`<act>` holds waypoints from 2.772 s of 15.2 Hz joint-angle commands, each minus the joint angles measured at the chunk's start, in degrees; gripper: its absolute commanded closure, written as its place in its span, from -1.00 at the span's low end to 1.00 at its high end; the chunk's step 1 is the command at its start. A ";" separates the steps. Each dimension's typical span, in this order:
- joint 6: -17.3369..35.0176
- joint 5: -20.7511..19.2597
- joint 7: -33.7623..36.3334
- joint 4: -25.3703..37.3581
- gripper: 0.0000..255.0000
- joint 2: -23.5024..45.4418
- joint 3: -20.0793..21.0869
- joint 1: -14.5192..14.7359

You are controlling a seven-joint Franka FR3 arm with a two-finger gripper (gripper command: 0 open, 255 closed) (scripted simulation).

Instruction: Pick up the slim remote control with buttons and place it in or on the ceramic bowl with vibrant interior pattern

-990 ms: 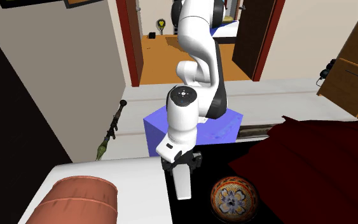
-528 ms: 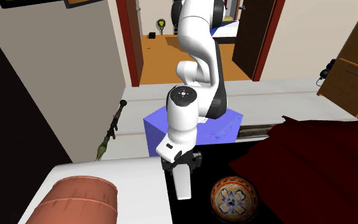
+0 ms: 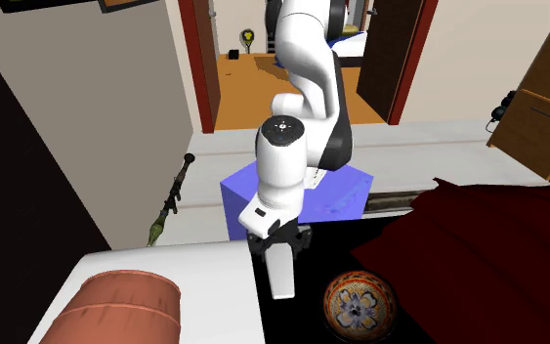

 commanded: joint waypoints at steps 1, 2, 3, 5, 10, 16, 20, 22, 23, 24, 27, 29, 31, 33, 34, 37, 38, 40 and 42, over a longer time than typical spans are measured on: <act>-1.57 0.22 -0.23 0.89 1.00 -0.69 -0.01 -0.06; -2.30 0.34 -0.31 1.23 1.00 -1.09 0.00 -0.07; -3.03 0.45 -0.40 1.59 1.00 -1.47 0.01 -0.09; -4.50 0.65 -0.55 2.35 1.00 -2.20 0.01 -0.11; -8.19 1.09 -0.89 4.46 1.00 -3.82 0.01 -0.16; -12.59 1.47 -1.20 7.35 1.00 -5.36 -0.03 -0.20; -13.78 0.36 4.35 12.70 1.00 -1.02 2.43 2.46; -14.56 -0.41 7.09 15.81 1.00 1.45 3.52 3.88; -15.00 -0.83 8.43 17.48 1.00 2.76 4.00 4.64; -15.48 -1.29 9.77 19.23 1.00 4.12 4.47 5.41; -17.18 -2.80 13.65 25.02 1.00 8.51 5.64 7.91; -18.57 -3.91 16.11 29.37 1.00 11.71 6.27 9.72; -20.19 -5.07 18.43 34.19 1.00 15.14 6.76 11.69; -19.56 -5.16 18.57 33.84 1.00 15.43 6.69 11.83; -18.84 -5.22 18.62 33.24 1.00 15.56 6.66 11.82; -16.76 -5.45 18.79 31.64 1.00 16.07 6.55 11.80; -16.07 -5.53 18.85 31.13 1.00 16.26 6.52 11.80; -14.71 -5.71 18.98 30.17 1.00 16.68 6.44 11.81; -13.37 -5.91 19.11 29.26 1.00 17.14 6.35 11.83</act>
